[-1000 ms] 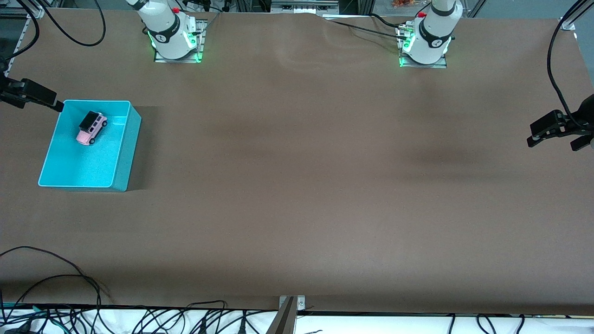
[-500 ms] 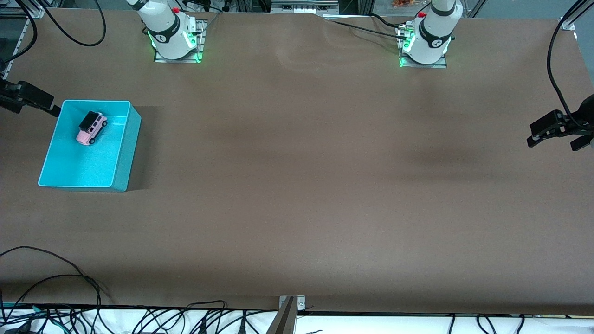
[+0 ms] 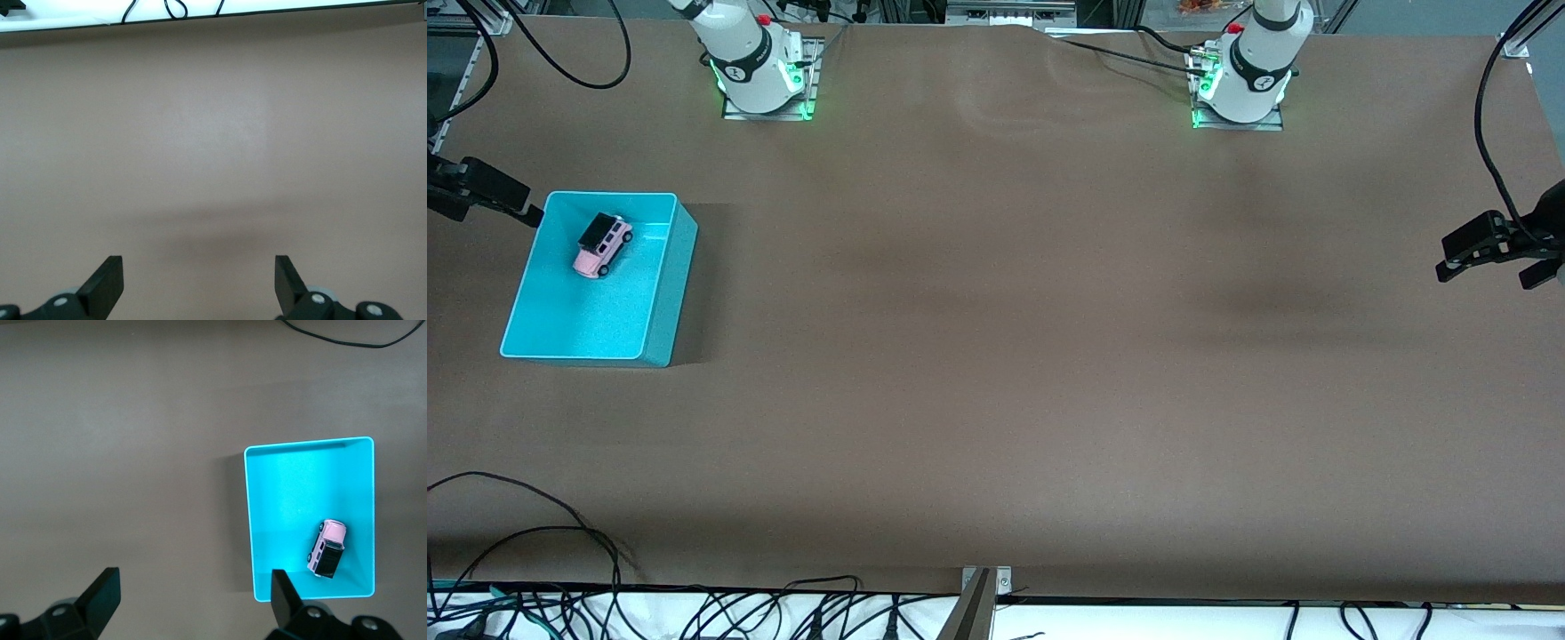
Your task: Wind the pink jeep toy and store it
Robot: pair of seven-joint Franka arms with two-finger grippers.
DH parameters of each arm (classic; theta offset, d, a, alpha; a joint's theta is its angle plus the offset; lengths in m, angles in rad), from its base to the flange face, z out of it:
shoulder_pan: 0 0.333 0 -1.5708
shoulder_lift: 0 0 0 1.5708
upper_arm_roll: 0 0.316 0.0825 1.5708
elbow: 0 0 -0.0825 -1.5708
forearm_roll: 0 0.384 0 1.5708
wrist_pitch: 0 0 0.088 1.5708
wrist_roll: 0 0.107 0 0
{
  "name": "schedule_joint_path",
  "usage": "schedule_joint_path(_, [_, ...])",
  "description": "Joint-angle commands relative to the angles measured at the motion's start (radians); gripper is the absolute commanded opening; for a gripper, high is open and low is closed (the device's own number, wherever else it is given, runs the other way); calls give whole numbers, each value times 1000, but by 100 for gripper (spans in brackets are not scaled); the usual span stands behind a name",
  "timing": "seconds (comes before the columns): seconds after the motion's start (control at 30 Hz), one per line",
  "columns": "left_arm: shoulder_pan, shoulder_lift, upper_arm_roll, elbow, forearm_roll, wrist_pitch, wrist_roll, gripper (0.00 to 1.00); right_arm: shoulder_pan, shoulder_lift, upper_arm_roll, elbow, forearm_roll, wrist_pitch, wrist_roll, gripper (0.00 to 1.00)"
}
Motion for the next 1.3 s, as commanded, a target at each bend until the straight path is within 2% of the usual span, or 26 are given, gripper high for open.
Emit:
schedule_joint_path(0.0, [-3,11,0,28,13,-13,7,100,2,4,4,15,4,-14,-13,100])
schedule_joint_path(1.27, [2,12,0,28,10,-13,8,100,22,2,7,15,-59,-7,-13,100])
